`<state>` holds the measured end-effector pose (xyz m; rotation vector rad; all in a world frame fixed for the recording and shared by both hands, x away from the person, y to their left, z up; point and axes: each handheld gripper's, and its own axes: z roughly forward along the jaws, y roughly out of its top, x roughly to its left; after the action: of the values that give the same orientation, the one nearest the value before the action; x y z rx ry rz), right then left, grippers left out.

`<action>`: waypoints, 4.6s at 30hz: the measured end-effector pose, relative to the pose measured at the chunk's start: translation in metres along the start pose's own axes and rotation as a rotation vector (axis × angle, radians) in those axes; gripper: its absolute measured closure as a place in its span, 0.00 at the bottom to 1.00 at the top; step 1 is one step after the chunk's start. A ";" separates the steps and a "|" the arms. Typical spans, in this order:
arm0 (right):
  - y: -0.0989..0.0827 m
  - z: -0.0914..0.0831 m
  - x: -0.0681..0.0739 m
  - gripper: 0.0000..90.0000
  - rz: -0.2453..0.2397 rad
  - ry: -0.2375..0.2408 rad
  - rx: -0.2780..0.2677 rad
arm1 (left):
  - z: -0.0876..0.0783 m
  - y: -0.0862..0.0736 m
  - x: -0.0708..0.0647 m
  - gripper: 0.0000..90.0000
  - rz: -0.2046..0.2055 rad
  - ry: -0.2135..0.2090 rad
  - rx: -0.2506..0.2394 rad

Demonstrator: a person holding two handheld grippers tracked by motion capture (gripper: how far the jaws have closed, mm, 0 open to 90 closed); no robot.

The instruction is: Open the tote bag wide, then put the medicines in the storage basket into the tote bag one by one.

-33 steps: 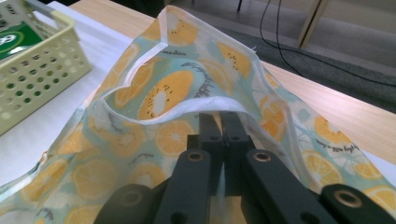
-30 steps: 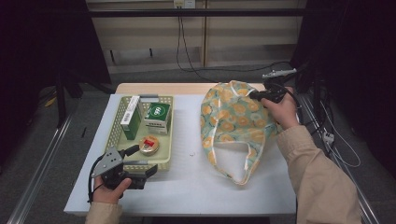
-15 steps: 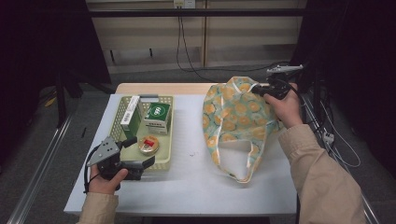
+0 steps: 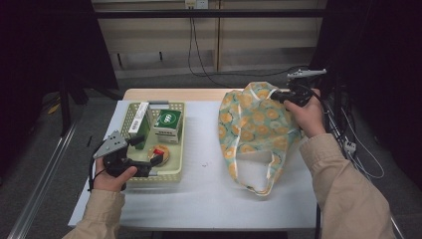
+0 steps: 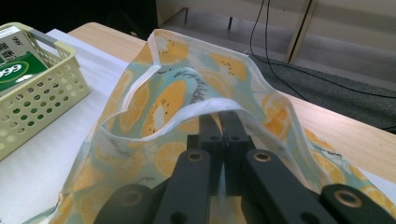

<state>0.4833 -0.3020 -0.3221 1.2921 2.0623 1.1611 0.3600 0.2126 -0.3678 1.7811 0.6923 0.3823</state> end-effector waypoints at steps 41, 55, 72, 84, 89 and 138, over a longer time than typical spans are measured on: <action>-0.014 0.000 -0.001 1.00 0.017 0.000 0.014 | 0.045 0.018 0.041 0.04 0.040 -0.022 0.170; -0.021 0.001 -0.002 1.00 0.027 0.002 0.022 | 0.057 0.010 0.047 0.05 0.046 -0.050 0.238; -0.024 0.002 -0.003 1.00 0.029 -0.005 0.031 | 0.065 -0.002 0.054 0.05 0.042 -0.059 0.289; -0.024 0.001 -0.002 1.00 0.028 -0.007 0.031 | 0.061 -0.010 0.058 0.06 0.038 -0.065 0.319; -0.025 0.001 -0.002 1.00 0.027 -0.007 0.036 | 0.060 -0.012 0.061 0.06 0.031 -0.070 0.324; -0.029 0.004 0.000 1.00 0.024 0.002 0.050 | 0.085 -0.035 0.061 0.09 0.119 -0.073 0.547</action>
<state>0.4712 -0.3061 -0.3488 1.3428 2.0950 1.1284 0.4472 0.1935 -0.4330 2.3488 0.6822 0.2148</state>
